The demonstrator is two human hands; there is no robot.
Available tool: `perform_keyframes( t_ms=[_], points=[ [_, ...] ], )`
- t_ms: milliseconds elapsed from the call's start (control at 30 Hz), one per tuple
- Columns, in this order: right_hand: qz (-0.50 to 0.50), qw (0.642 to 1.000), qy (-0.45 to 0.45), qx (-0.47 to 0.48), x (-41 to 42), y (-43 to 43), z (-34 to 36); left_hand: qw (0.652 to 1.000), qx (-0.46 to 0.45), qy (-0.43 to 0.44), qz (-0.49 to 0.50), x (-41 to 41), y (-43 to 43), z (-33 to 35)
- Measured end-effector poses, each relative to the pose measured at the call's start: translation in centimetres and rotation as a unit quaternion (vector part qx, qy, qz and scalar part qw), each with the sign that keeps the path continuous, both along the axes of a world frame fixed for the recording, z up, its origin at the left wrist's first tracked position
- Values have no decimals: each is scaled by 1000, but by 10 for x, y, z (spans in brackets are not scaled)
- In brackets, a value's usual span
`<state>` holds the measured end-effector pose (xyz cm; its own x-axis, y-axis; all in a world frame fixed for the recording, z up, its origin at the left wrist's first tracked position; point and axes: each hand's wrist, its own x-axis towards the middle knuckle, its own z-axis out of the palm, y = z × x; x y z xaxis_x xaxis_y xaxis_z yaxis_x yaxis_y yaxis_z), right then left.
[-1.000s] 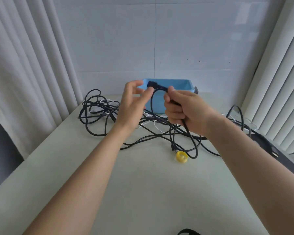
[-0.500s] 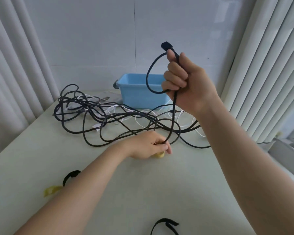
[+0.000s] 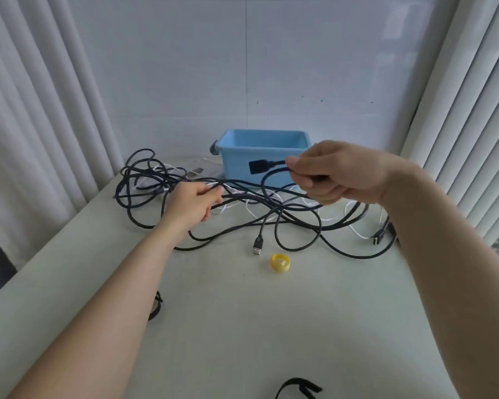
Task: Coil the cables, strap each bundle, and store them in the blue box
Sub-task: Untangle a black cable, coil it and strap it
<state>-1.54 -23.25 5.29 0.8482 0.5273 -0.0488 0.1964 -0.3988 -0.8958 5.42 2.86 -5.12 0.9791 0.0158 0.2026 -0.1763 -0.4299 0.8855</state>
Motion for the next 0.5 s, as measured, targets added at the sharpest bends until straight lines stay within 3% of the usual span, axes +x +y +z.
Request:
perform_keyframes(
  t_ms=[100,167,233,367,500],
  points=[
    [-52,990,-63,-117,4,17,-11,976,-207,60,16,-2,3,21],
    [-113,971,-112,-180,9,29,-19,936,-339,88,-32,-6,3,36],
    [-179,957,-142,-181,13,39,-29,901,-415,102,-79,-14,0,49],
    [-254,955,-152,-18,20,55,-39,884,-438,57,-156,-31,-12,66],
    [-284,930,-49,228,19,66,-41,915,-347,13,-208,-44,-34,65]
  ],
)
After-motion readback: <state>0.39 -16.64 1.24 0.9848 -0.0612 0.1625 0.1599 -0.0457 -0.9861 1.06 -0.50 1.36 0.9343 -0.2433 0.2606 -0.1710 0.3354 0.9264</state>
